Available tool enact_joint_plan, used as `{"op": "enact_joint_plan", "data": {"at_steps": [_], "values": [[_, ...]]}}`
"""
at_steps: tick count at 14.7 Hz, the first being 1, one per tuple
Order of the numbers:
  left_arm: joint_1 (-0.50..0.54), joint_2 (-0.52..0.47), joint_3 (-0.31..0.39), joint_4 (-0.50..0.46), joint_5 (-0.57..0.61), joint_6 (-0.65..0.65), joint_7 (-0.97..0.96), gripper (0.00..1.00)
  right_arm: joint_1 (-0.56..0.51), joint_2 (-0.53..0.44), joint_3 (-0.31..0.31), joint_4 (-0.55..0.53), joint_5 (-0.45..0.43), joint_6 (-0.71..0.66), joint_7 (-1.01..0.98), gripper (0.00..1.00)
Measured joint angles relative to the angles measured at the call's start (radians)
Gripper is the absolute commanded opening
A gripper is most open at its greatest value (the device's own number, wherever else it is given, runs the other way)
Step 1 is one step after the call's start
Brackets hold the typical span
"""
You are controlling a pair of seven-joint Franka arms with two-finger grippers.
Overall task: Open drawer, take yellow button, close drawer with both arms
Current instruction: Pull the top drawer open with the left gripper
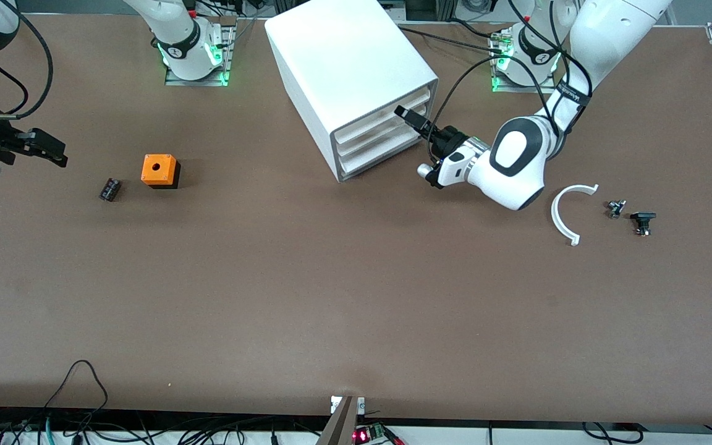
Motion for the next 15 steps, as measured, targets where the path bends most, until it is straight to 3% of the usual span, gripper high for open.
{"op": "enact_joint_plan", "data": {"at_steps": [2, 3, 4, 5, 10, 15], "values": [[0.000, -0.001, -0.022, -0.019, 0.000, 0.013, 0.001, 0.56, 0.000, 0.000, 0.000, 0.000, 0.000, 0.000, -0.003, 1.00], [0.000, -0.002, -0.030, -0.027, 0.000, 0.016, 0.001, 0.46, 0.000, 0.000, 0.000, 0.000, 0.000, 0.000, -0.004, 1.00], [-0.001, -0.002, -0.036, -0.032, -0.001, 0.020, 0.001, 0.06, 0.000, 0.000, 0.000, 0.000, 0.000, 0.000, -0.004, 1.00], [-0.001, -0.002, -0.039, -0.035, -0.001, 0.025, 0.001, 0.00, 0.000, 0.000, -0.001, 0.000, 0.000, 0.000, -0.004, 1.00], [0.007, -0.014, -0.024, -0.035, -0.008, 0.040, 0.026, 0.00, 0.000, 0.000, -0.006, 0.000, 0.038, -0.001, -0.004, 1.00], [0.071, -0.045, 0.142, 0.032, -0.008, 0.057, 0.044, 0.00, -0.001, 0.001, -0.023, -0.001, 0.060, -0.001, -0.004, 1.00]]}}
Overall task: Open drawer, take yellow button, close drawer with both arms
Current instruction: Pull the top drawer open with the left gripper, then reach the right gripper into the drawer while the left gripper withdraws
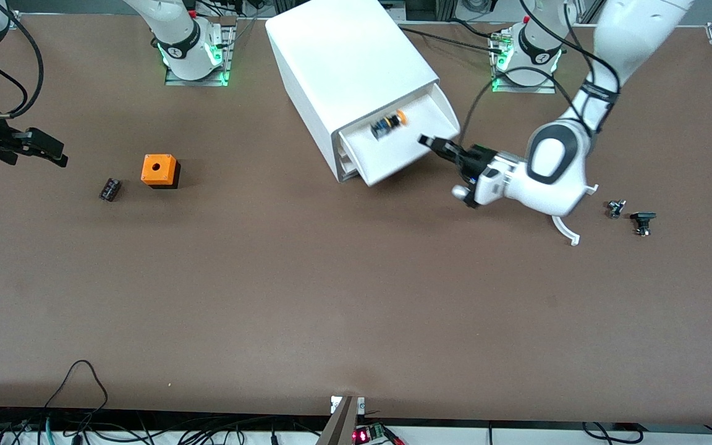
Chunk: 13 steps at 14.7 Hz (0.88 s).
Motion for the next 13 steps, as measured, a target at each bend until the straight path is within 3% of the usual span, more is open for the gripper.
{"op": "enact_joint_plan", "data": {"at_steps": [1, 2, 3, 6, 10, 13], "values": [[0.007, 0.000, 0.024, 0.018, 0.000, 0.014, 0.000, 0.00, 0.000, 0.001, -0.002, 0.000, 0.013, 0.000, 0.000, 1.00], [0.011, 0.000, 0.041, 0.032, 0.000, 0.029, 0.000, 0.45, 0.000, 0.001, -0.003, 0.000, 0.018, 0.000, -0.001, 1.00], [0.012, 0.000, 0.051, 0.042, 0.000, 0.042, -0.001, 0.99, 0.000, 0.003, -0.003, 0.000, 0.020, 0.000, -0.001, 1.00], [0.014, 0.000, 0.057, 0.051, -0.017, 0.124, -0.009, 1.00, 0.003, 0.019, 0.001, -0.001, 0.024, 0.000, -0.006, 1.00], [0.028, -0.020, 0.061, 0.067, -0.022, 0.139, -0.008, 1.00, 0.039, 0.032, 0.009, -0.001, 0.029, 0.001, -0.007, 1.00], [0.034, -0.070, 0.074, 0.107, 0.091, 0.172, -0.007, 1.00, 0.114, 0.036, 0.012, 0.004, 0.036, 0.012, -0.007, 1.00]]}}
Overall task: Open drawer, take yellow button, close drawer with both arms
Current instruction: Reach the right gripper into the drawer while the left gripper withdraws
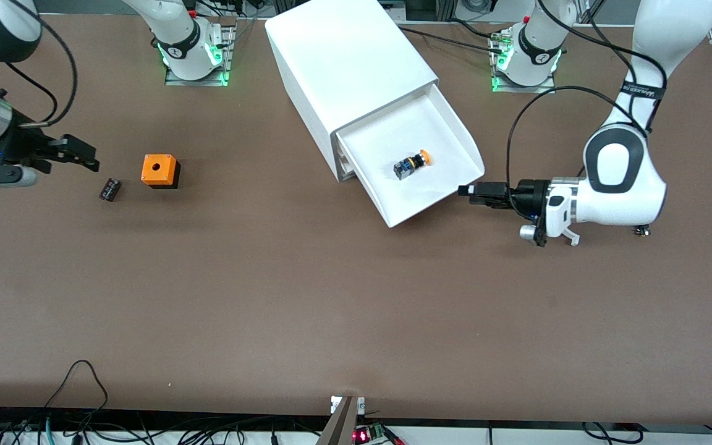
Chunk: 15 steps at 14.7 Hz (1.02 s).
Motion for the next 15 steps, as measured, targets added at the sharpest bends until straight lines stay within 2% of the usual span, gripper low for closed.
{"op": "enact_joint_plan", "data": {"at_steps": [2, 6, 9, 13, 15], "values": [[0.011, -0.055, 0.015, 0.036, 0.142, 0.037, -0.001, 1.00, 0.085, 0.026, 0.004, 0.032, 0.001, 0.003, 0.000, 1.00], [0.029, -0.162, 0.064, 0.065, 0.275, 0.058, -0.001, 1.00, 0.268, 0.092, 0.009, 0.088, 0.009, 0.057, 0.002, 1.00], [0.029, -0.231, 0.121, 0.085, 0.467, 0.043, -0.007, 1.00, 0.429, 0.140, 0.011, 0.129, 0.011, 0.099, 0.010, 1.00], [0.001, -0.298, 0.146, 0.215, 0.735, -0.164, -0.204, 1.00, 0.571, 0.218, 0.018, 0.245, 0.022, 0.115, 0.005, 1.00], [-0.048, -0.315, 0.144, 0.279, 0.854, -0.286, -0.346, 1.00, 0.621, 0.280, 0.050, 0.329, 0.032, 0.122, -0.006, 1.00]]}}
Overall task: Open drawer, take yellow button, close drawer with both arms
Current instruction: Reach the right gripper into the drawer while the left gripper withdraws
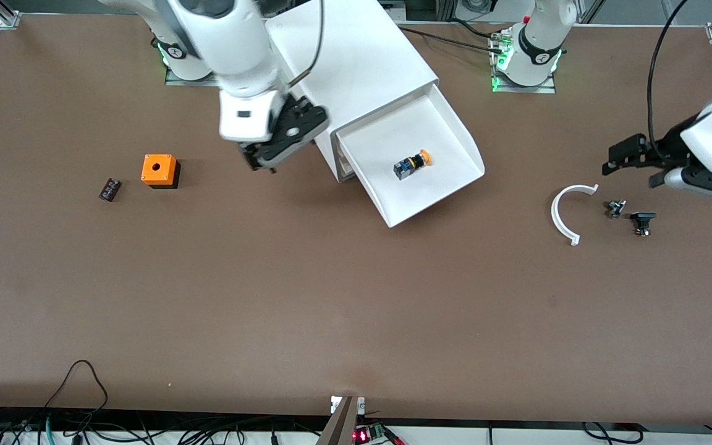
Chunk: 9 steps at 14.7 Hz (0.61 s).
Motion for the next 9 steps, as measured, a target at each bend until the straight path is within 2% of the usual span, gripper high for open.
{"op": "enact_joint_plan", "data": {"at_steps": [3, 6, 9], "values": [[-0.046, -0.009, -0.001, 0.065, 0.071, -0.112, -0.145, 1.00, 0.101, 0.112, 0.028, 0.135, 0.000, 0.023, -0.008, 1.00], [-0.043, -0.007, 0.009, 0.082, 0.072, -0.113, -0.172, 1.00, 0.162, 0.206, 0.030, 0.238, 0.000, 0.037, -0.101, 1.00], [-0.040, 0.005, 0.014, 0.081, 0.072, -0.091, -0.177, 1.00, 0.164, 0.267, 0.027, 0.298, 0.000, 0.038, -0.315, 1.00]]}}
